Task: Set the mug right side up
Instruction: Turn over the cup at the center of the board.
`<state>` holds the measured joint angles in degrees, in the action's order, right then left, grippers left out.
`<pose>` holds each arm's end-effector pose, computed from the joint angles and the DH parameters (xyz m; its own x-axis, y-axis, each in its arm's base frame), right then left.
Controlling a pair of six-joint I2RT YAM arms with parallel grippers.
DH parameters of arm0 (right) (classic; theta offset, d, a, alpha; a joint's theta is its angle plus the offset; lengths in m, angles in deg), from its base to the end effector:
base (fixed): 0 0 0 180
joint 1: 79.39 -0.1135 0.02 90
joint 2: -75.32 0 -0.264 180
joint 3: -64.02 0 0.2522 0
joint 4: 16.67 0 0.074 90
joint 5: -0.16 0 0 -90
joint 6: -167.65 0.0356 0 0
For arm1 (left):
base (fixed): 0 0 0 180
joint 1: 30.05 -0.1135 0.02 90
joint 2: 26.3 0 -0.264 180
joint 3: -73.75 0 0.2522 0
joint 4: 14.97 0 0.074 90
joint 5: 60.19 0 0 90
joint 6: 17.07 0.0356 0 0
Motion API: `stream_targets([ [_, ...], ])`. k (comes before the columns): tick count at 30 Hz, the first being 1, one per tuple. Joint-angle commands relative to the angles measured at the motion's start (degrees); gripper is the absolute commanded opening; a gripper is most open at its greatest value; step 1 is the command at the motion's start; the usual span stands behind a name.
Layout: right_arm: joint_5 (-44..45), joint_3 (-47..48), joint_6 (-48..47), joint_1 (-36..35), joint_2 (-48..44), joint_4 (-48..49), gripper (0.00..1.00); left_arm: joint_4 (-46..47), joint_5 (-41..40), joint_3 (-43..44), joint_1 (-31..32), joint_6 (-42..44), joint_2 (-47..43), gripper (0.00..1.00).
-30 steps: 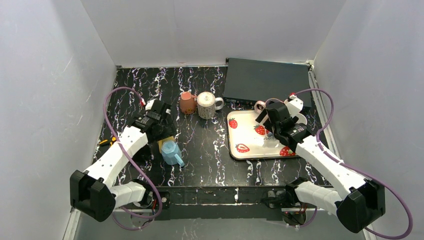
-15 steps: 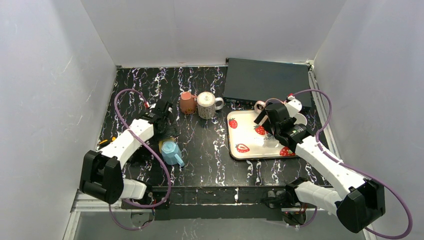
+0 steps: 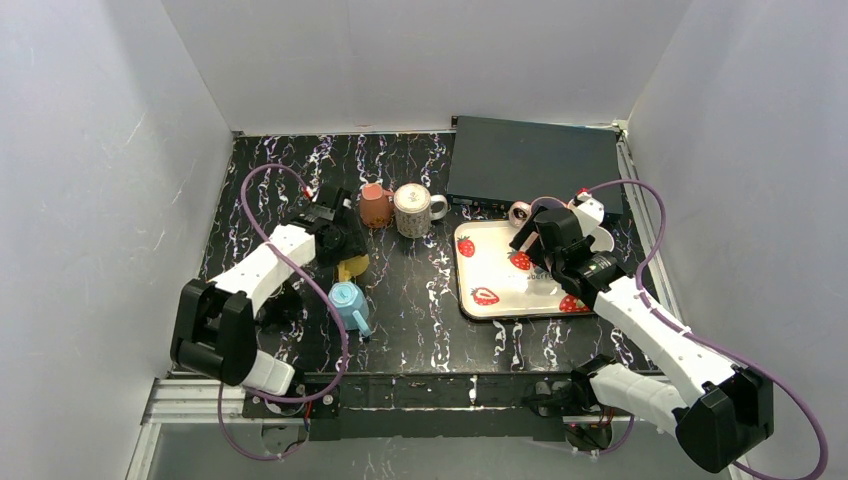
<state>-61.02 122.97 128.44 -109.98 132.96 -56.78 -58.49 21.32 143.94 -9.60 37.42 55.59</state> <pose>0.1919 0.0935 0.2764 -0.4359 0.5309 -0.7267 0.3405 0.8447 0.4129 0.2754 -0.0971 0.2340 -0.7813 -0.3218 -0.5348 -0.2300 0.9450 -0.2326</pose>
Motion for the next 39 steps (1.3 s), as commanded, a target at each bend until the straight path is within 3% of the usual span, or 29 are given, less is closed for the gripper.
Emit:
stream_targets([
  [1,0.0,-0.2,-0.6,0.2,-1.0,1.6,0.91,3.3,0.5,3.6,0.0,0.1,2.1,0.56],
  [5,0.1,-0.1,-0.6,0.3,-1.2,1.5,0.91,3.9,1.6,5.3,0.0,-0.8,4.6,0.49],
  [13,-0.1,-0.4,-0.6,0.3,-1.1,1.6,0.91,3.2,0.5,5.7,0.1,-1.0,6.1,0.53],
  [23,-1.9,-1.2,-0.5,0.3,-0.3,3.0,0.91,13.6,-4.6,-2.9,1.7,2.4,1.7,0.4],
  [39,-3.2,-1.6,-0.6,0.3,-0.3,3.6,0.91,16.3,-5.9,-3.1,2.3,6.5,0.8,0.2],
])
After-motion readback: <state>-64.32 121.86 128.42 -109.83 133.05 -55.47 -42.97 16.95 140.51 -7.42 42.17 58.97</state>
